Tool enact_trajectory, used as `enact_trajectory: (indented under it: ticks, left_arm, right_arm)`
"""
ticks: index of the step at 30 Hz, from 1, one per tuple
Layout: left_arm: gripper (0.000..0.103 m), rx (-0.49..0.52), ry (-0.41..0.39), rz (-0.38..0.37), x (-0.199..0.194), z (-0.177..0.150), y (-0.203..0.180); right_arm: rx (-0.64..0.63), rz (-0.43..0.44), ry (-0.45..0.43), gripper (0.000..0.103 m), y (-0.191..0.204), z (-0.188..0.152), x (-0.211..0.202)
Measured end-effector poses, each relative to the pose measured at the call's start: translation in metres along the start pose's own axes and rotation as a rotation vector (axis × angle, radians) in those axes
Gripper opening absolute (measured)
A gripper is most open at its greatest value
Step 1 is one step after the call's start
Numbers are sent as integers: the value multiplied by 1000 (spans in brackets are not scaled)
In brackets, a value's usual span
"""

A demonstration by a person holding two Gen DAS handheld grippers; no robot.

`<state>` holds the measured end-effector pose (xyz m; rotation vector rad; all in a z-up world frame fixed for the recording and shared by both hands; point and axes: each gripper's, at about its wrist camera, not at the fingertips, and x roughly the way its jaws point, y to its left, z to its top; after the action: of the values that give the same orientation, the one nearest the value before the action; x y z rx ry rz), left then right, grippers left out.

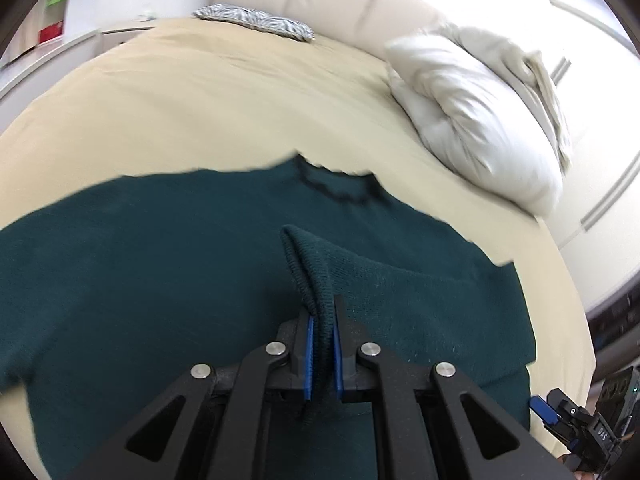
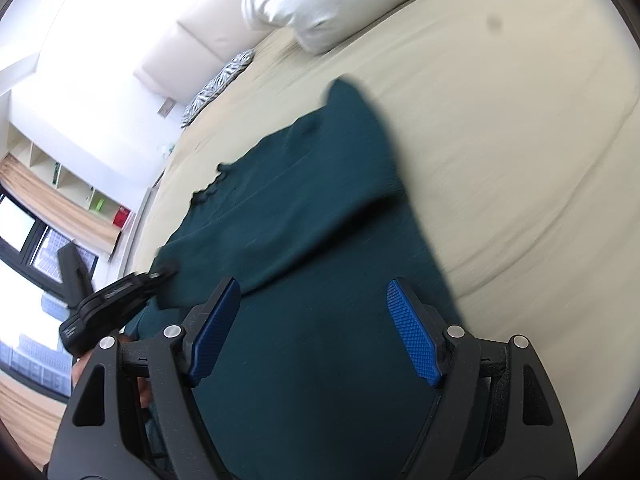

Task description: Fold small clothes

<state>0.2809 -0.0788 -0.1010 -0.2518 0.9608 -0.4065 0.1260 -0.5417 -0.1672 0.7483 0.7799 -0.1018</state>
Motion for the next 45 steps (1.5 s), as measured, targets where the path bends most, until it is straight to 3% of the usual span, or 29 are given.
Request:
enact_trajectory:
  ticks: [5,11,15,19,21,23,26,28,30,34,37,41,43,45]
  left_arm:
    - [8,-7,1,26,10,-3,22]
    - [8,-2,-83,37,0,-8,21]
    - [8,-29,-130,26,-4,-10,26]
    - [8,-58,-91,29,8,-15,35]
    - [9,-67,-87,25,11,-17,38]
    - [9,-68,-86,23,12,-18,39]
    - [9,-69,-81,13,12,-19,41]
    - [9,-79,-78,1,13,-20,45]
    - [11,-86,-80,-2,14,-22,46]
    - [11,-78,-96,9,14,-25,44]
    - [12,-67,-106,14,15,-27,43]
    - [12,-80,-105,-7,16,-27,48]
    - [12,-82,-107,-13,17,-28,49]
    - [12,-80,-109,-12,18,-28,49]
  right_arm:
    - [98,45,22,75,-19,17,14]
    - [244,138,93,77,-27,40,57]
    - [342,176,62,77,-37,60,74]
    - [424,200,18,76,-49,78,82]
    - [448,193,0,72,-54,77,82]
    - [457,181,-20,57,-58,71,79]
    - [466,201,-38,49,-63,62,75]
    - [444,191,-33,50,-62,58,69]
    - [365,120,-53,52,-52,65,50]
    - [228,20,-127,52,-37,98,24]
    - [99,-11,-44,52,-19,129,56]
    - [-14,-178,34,52,-14,146,112]
    - [-43,-188,24,52,-10,150,126]
    - [-114,-198,22,43,3,152,136]
